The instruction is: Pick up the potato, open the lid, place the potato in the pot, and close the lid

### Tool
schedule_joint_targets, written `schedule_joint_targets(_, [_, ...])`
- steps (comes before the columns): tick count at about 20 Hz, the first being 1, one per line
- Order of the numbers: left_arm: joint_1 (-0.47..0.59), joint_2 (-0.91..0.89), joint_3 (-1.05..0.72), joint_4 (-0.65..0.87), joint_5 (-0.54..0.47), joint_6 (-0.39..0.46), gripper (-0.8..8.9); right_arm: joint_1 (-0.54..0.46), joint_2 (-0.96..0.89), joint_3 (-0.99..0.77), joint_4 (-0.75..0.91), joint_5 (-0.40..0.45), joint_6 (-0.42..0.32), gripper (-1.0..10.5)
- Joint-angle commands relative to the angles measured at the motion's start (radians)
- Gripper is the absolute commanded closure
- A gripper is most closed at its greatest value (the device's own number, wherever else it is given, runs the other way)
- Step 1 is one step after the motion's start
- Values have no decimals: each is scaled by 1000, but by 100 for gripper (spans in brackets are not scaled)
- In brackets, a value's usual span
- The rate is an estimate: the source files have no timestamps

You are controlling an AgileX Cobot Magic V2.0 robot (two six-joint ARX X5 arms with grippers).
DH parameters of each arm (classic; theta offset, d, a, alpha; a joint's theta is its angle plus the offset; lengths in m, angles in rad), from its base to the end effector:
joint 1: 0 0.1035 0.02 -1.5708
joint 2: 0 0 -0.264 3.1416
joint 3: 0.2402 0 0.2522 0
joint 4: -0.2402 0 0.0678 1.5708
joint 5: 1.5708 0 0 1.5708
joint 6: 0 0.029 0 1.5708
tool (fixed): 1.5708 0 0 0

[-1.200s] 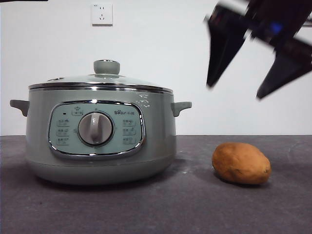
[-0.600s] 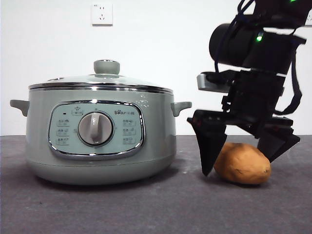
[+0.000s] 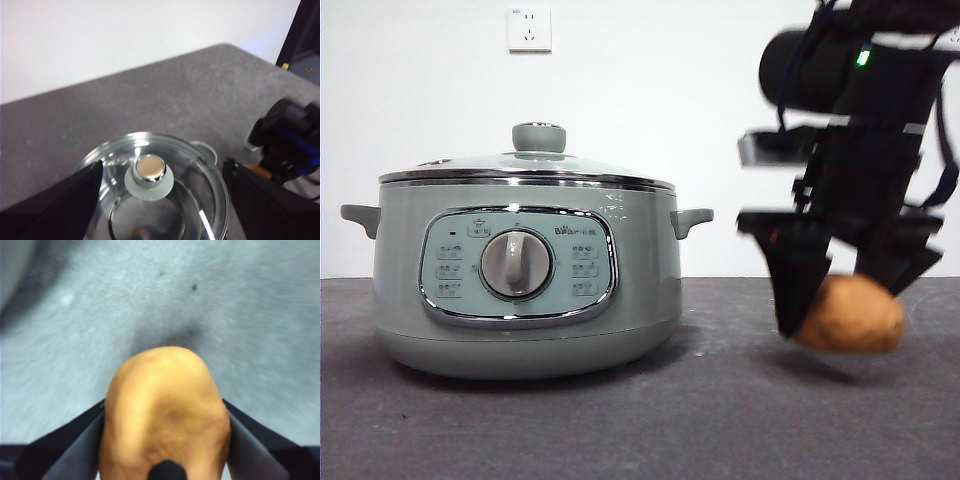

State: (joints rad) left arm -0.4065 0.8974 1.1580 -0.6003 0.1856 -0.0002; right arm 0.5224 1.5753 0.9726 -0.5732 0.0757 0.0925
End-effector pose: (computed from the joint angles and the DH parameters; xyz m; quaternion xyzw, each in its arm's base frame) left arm 0.1516 -0.0711 0.3989 0.0185 0.1680 -0.2875 0.9427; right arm 0.2561 0.1449 0.1888 -0.1257 0.5380 0.1596 0.8181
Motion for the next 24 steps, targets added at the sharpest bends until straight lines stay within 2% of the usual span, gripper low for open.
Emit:
schedule_joint_targets(1, [-11, 65, 0, 3, -3, 9, 408, 1, -88, 1, -56, 3, -4, 954])
schedule_joint_targets(10, [-27, 404, 3, 192, -55, 9, 406, 1, -437, 1, -183, 10, -3, 954])
schedule_joint_targets(20, [-51, 542, 3, 210, -55, 9, 413, 1, -516, 1, -229, 11, 5, 954])
schedule_joint_targets(21, [-53, 542, 3, 209, -54, 9, 483, 1, -516, 1, -229, 11, 5, 954])
schedule_joint_targets(23, [-53, 542, 3, 196, -53, 11, 730, 1, -517, 1, -229, 11, 6, 954])
schedule_joint_targets(24, [-53, 542, 3, 187, -52, 16, 818, 1, -517, 1, -229, 11, 8, 954])
